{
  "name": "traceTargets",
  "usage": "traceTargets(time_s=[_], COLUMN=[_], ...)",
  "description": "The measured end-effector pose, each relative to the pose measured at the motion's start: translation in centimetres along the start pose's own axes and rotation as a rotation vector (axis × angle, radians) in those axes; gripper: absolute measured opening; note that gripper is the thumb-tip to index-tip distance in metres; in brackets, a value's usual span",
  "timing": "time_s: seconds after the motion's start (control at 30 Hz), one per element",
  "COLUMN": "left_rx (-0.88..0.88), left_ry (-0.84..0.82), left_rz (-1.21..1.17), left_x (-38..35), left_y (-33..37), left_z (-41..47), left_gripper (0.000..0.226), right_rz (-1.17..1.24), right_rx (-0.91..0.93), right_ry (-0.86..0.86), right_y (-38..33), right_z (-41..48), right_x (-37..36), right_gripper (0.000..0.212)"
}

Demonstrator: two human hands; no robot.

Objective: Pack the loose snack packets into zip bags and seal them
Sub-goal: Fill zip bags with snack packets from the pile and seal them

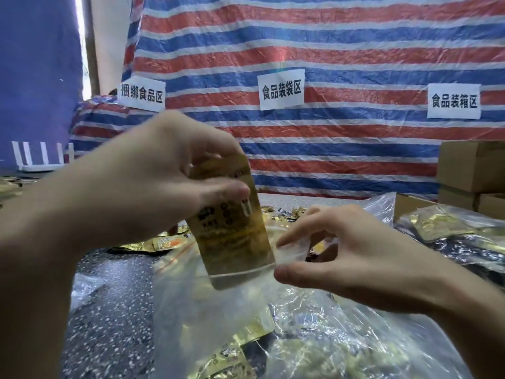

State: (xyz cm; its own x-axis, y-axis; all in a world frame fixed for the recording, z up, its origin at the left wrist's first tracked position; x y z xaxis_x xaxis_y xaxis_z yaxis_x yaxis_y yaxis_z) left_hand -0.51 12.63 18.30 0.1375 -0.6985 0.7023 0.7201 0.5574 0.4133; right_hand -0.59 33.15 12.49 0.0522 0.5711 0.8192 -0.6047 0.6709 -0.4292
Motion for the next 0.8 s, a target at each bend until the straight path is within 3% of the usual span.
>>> traceTargets(time_s=[0.2,0.3,0.37,0.47,0.6,0.67,0.73,0.8], left_rx=[0.040,0.185,0.277,0.336,0.358,0.327,0.277,0.285], left_ry=[-0.134,-0.217,-0.257,-0.292,-0.243,-0.267,-0.294,-0.169], left_rz=[0.060,0.223,0.339,0.286,0.260,0.164,-0.127,-0.448], left_x=[-2.6,-3.1,-3.0,-3.0,-3.3,-2.9,-2.3,-2.0], left_y=[-0.6,-2.2,-3.3,-4.1,-4.7,-5.1,-5.4,-7.0], left_z=[1.3,1.7,1.6,1.7,2.3,2.3,2.2,3.0], left_gripper=[0.030,0.041,0.033,0.017,0.041,0.045,0.034,0.019], right_rz=[0.094,0.186,0.222,0.269,0.282,0.283,0.291,0.286], right_rx=[0.055,0.069,0.074,0.073,0.077,0.082,0.079,0.058], right_ry=[0.108,0.181,0.214,0.229,0.239,0.281,0.322,0.312], right_y=[-0.5,-0.3,-0.1,0.0,-0.2,-0.3,-0.2,0.0], right_z=[0.2,0.1,0.0,0.0,0.0,0.0,-0.1,0.0], right_x=[0.2,0.7,1.0,1.1,1.0,1.2,1.5,1.5], right_gripper=[0.047,0.047,0.044,0.042,0.044,0.040,0.038,0.038])
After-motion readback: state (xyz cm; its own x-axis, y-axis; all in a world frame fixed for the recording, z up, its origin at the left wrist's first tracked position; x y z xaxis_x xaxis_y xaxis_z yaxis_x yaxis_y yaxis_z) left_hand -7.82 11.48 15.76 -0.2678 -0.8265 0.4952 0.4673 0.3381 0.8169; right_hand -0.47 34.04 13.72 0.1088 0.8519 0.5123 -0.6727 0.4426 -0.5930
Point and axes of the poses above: each hand's wrist, its own z-axis towards the middle knuckle, its own x-axis out of the back of the hand, y = z × x, the point moved 3 cm from there along z, towards the middle knuckle, and after that the axes turned 8 degrees about x, right-handed, at the moved point
